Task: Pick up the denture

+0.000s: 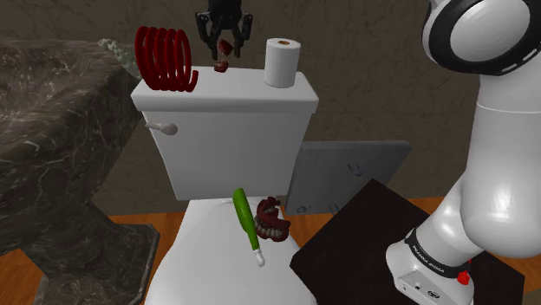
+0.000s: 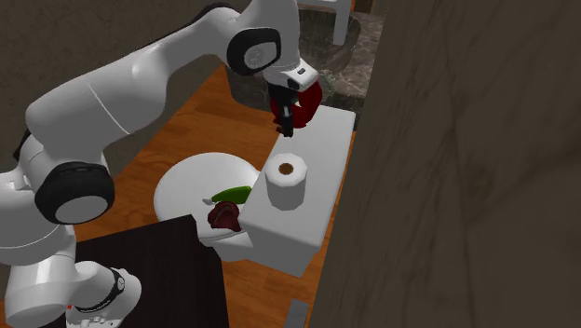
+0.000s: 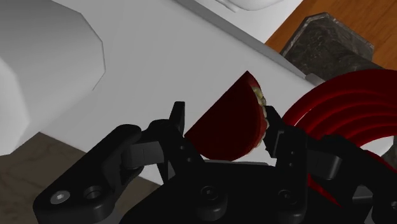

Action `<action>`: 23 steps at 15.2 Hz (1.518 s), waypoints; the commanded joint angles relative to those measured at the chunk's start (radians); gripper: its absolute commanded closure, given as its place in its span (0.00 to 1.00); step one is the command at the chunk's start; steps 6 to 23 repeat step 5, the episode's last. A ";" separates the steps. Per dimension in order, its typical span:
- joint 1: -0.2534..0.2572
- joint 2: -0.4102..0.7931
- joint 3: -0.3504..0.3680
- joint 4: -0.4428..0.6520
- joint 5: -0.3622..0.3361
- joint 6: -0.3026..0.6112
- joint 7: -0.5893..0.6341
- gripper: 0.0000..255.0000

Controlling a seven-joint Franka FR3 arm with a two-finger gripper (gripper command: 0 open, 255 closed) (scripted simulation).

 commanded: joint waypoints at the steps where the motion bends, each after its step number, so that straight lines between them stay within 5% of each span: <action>1: 0.007 0.023 -0.001 0.062 -0.005 -0.040 -0.001 1.00; 4: 0.015 0.049 -0.001 0.136 -0.010 -0.087 -0.002 1.00; 23: 0.015 0.049 -0.001 0.135 -0.010 -0.087 -0.002 1.00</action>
